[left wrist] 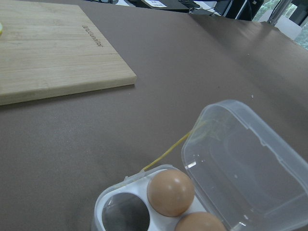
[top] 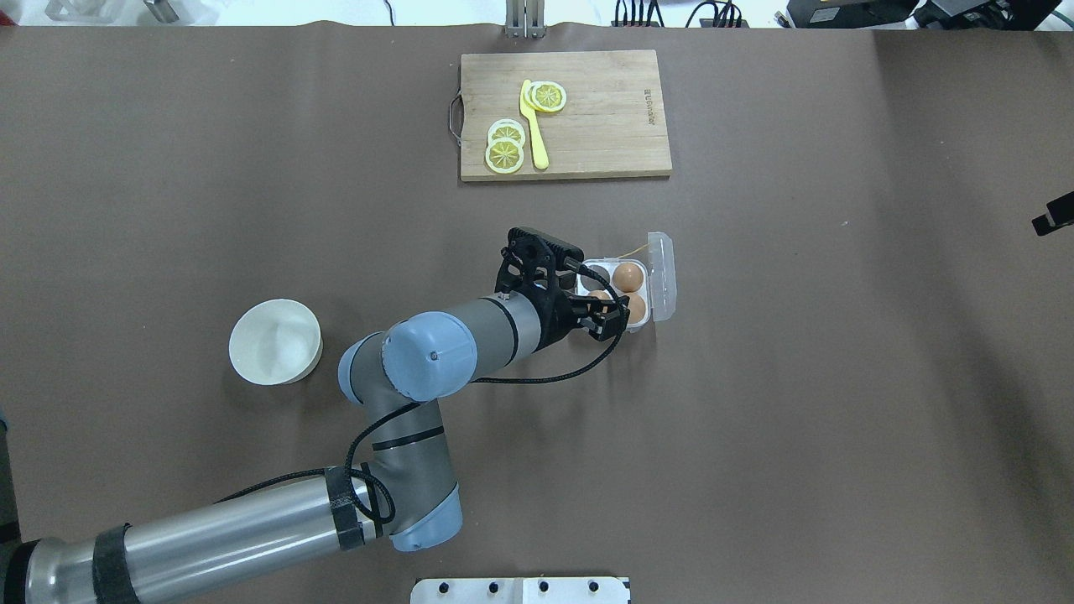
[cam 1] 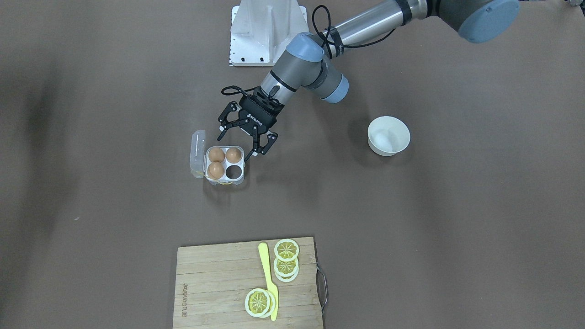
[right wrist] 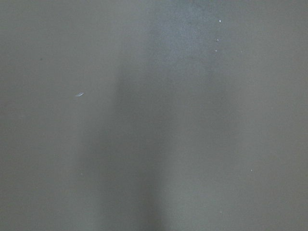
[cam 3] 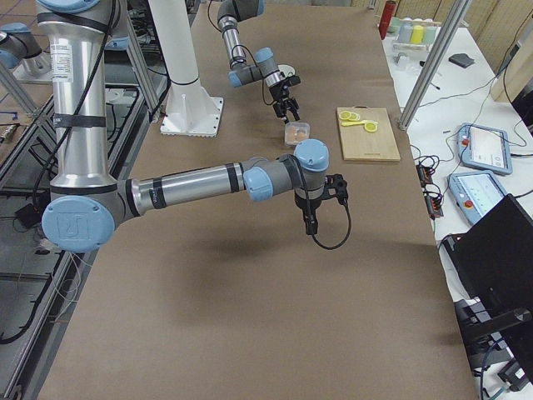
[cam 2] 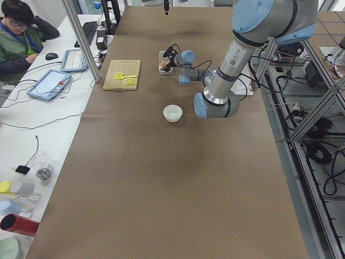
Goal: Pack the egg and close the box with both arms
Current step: 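Carry the egg to the empty cup of the clear egg box, then open the left gripper to release the egg and withdraw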
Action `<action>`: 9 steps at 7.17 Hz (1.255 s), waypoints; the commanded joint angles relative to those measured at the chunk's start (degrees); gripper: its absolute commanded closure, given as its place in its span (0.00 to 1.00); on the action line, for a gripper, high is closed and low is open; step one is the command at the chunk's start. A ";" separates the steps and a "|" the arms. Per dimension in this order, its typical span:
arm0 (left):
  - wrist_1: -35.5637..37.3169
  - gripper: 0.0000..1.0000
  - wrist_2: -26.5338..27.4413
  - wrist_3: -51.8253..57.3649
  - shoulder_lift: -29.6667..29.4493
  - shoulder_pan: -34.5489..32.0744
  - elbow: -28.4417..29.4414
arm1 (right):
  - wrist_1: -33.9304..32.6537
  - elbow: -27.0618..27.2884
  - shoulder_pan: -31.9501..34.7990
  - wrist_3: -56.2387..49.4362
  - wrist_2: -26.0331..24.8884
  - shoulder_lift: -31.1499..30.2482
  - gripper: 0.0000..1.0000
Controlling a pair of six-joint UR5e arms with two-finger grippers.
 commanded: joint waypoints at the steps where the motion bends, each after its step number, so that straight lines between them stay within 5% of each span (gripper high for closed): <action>1: -0.85 0.19 -0.29 -0.43 0.43 -0.48 -1.03 | 0.04 0.00 0.00 -0.03 0.09 0.00 0.00; 3: -4.88 0.94 -0.29 -17.36 2.17 -0.49 -1.12 | -0.05 0.09 0.00 0.05 0.70 0.00 0.00; 5: -7.45 1.00 -1.08 -26.67 2.88 -1.01 -1.81 | 0.04 0.61 0.00 0.05 3.07 1.04 0.00; 6: -6.06 1.00 -6.13 -29.85 2.98 -3.27 -3.47 | 0.04 0.79 -0.35 0.49 4.47 1.84 0.00; 9: 21.00 1.00 -34.72 -34.98 10.86 -18.00 -21.18 | 5.37 4.12 -6.91 18.71 4.66 3.33 0.00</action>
